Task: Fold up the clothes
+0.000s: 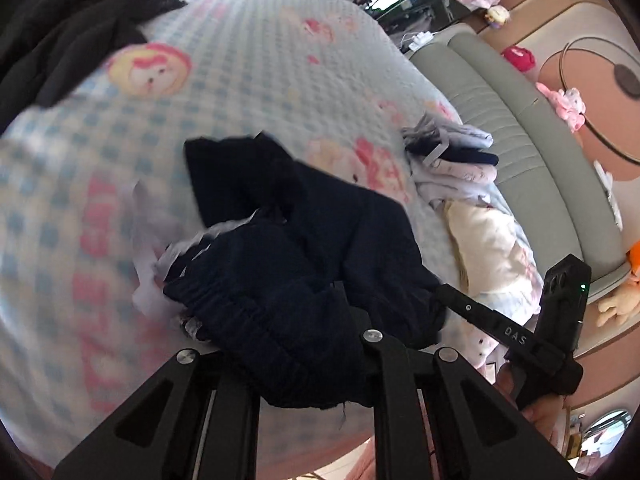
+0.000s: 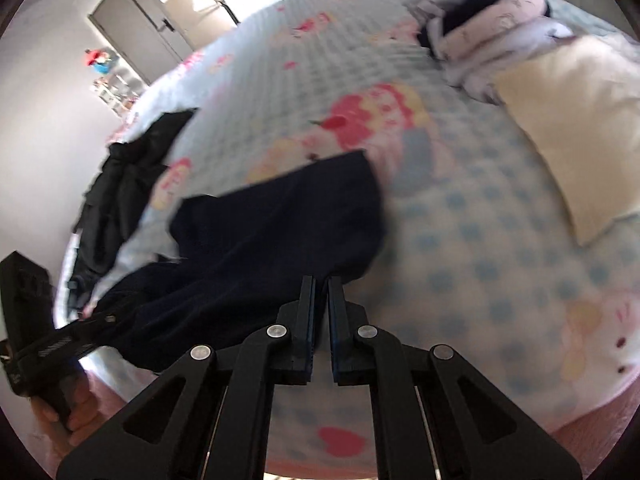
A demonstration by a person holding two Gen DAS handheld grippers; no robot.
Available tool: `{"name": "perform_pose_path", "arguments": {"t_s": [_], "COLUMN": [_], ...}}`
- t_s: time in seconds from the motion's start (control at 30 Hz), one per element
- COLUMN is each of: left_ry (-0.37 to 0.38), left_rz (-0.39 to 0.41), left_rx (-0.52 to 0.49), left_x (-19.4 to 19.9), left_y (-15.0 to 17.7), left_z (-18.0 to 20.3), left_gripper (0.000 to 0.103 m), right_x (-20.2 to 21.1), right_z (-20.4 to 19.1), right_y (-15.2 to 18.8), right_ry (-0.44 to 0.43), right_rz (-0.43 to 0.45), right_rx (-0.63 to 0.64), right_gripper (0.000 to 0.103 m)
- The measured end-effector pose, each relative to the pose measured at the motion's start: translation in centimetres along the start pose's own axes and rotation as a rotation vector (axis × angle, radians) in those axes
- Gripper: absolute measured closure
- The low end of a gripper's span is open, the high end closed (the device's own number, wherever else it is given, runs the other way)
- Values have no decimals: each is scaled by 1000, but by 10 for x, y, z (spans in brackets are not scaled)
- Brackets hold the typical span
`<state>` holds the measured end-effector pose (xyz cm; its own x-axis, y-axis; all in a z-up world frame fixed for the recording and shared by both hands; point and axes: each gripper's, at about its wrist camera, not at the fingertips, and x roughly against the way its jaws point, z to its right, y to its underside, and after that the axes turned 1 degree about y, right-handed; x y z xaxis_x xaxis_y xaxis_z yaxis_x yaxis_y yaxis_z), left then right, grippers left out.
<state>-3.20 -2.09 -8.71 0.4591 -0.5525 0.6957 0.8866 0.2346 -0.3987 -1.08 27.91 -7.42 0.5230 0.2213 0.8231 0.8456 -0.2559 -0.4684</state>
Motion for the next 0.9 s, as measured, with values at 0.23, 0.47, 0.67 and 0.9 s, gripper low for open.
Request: {"name": "perform_pose_path", "arguments": {"t_s": [0.23,0.47,0.67,0.9], "left_ry": [31,46,118,158], "left_rz": [45,66,56,42], "left_rx": [47,52,103,40], "left_x": [17,21,22,20], "left_y": [-5,-4,3,10], "left_z": [-5,-3,-12,7], "left_gripper": [68,64,53,53], "right_x": [6,-9,-24,-64], "right_z": [26,19,0,-15], "right_y": [-5,17,30,43], "right_ry": [-35,-171,-395,-395], "right_rz": [-1,-93,-161,-207], "right_rx": [-56,-9,26,9], "right_gripper": [98,90,57,58]}}
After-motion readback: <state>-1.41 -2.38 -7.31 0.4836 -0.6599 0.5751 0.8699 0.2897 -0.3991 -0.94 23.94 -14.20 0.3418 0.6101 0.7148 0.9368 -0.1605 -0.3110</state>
